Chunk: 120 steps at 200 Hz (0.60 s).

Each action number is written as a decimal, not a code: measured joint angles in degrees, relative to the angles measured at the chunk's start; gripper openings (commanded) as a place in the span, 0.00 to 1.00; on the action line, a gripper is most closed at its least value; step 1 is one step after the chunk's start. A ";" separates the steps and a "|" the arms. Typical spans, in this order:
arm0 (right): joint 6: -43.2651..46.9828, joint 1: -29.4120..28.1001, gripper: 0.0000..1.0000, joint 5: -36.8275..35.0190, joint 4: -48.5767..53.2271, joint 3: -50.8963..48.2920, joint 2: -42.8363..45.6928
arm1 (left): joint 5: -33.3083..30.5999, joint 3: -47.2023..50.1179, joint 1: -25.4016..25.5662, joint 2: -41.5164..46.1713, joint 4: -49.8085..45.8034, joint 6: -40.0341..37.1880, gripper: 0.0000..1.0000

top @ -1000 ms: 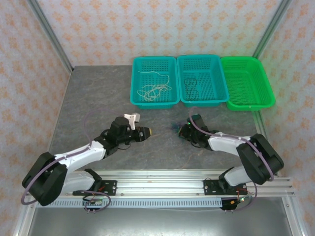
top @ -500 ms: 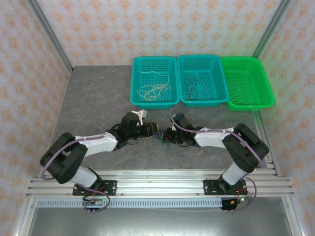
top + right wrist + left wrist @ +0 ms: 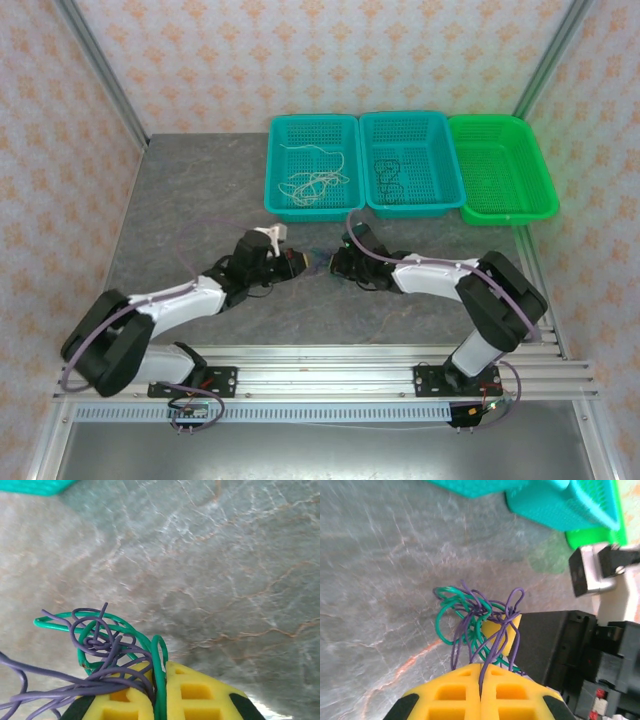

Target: Untangle the cables

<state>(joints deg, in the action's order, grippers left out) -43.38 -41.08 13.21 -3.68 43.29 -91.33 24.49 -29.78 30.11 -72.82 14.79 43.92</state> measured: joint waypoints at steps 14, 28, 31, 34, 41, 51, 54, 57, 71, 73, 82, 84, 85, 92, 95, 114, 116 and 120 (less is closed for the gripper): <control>-3.17 3.48 0.15 -3.61 2.47 -1.79 0.68 | -1.68 0.28 -4.72 5.90 -4.13 -1.18 0.00; -6.05 7.78 0.22 -5.64 4.02 -4.26 0.79 | -2.43 0.26 -8.52 9.62 -6.99 -2.54 0.00; -6.16 8.33 0.23 -5.86 4.20 -4.46 0.92 | -2.54 0.28 -9.14 10.10 -7.61 -2.80 0.00; -7.10 8.76 0.23 -6.03 4.28 -4.63 1.11 | -2.58 0.35 -9.64 10.56 -8.17 -3.10 0.00; -7.91 9.18 0.23 -6.43 4.37 -4.74 1.49 | -2.69 0.59 -10.62 11.30 -9.14 -3.48 0.00; -8.44 9.20 0.24 -7.10 4.37 -5.01 1.75 | -2.67 1.38 -11.61 11.89 -9.94 -3.76 0.00; -8.59 9.20 0.24 -7.19 4.33 -5.14 1.84 | -2.64 1.64 -11.80 11.96 -10.14 -3.82 0.00; -8.74 9.20 0.23 -7.30 4.28 -5.22 1.86 | -2.60 1.97 -11.89 11.98 -10.29 -3.91 0.00; -9.07 9.20 0.25 -7.52 4.31 -5.33 2.05 | -2.19 3.23 -11.89 11.78 -10.99 -3.93 0.00; -9.09 9.20 0.26 -7.52 4.33 -5.33 2.10 | -2.03 3.37 -11.89 11.69 -11.10 -3.96 0.00; -8.87 9.22 0.32 -7.50 4.31 -5.38 2.21 | -1.46 3.82 -11.89 11.32 -11.21 -3.96 0.00; -8.72 9.22 0.34 -7.48 4.28 -5.40 2.23 | -1.36 3.89 -11.89 11.26 -11.21 -3.96 0.00; -8.66 9.22 0.36 -7.50 4.26 -5.40 2.23 | -1.33 3.91 -11.91 11.23 -11.21 -3.96 0.00; -8.20 9.22 0.49 -7.43 4.09 -5.42 2.45 | -0.83 4.02 -11.91 10.88 -11.15 -3.98 0.00; -8.35 9.22 0.55 -7.41 4.02 -5.46 2.64 | -0.63 4.02 -11.89 10.75 -11.15 -3.98 0.00; -6.40 9.18 0.75 -7.85 4.20 -6.14 5.51 | 0.52 4.02 -11.89 10.51 -11.02 -4.28 0.00; -5.95 9.16 0.76 -8.11 4.44 -6.32 5.97 | 0.59 4.02 -11.89 10.51 -10.99 -4.44 0.00; -5.55 9.11 0.79 -8.50 4.94 -6.64 6.86 | 0.66 4.02 -11.89 10.54 -10.93 -4.55 0.00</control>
<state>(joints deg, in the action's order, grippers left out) -48.93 -31.97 4.71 1.26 36.64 -84.47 25.15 -25.76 18.22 -62.28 3.86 39.38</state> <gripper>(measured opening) 0.720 0.048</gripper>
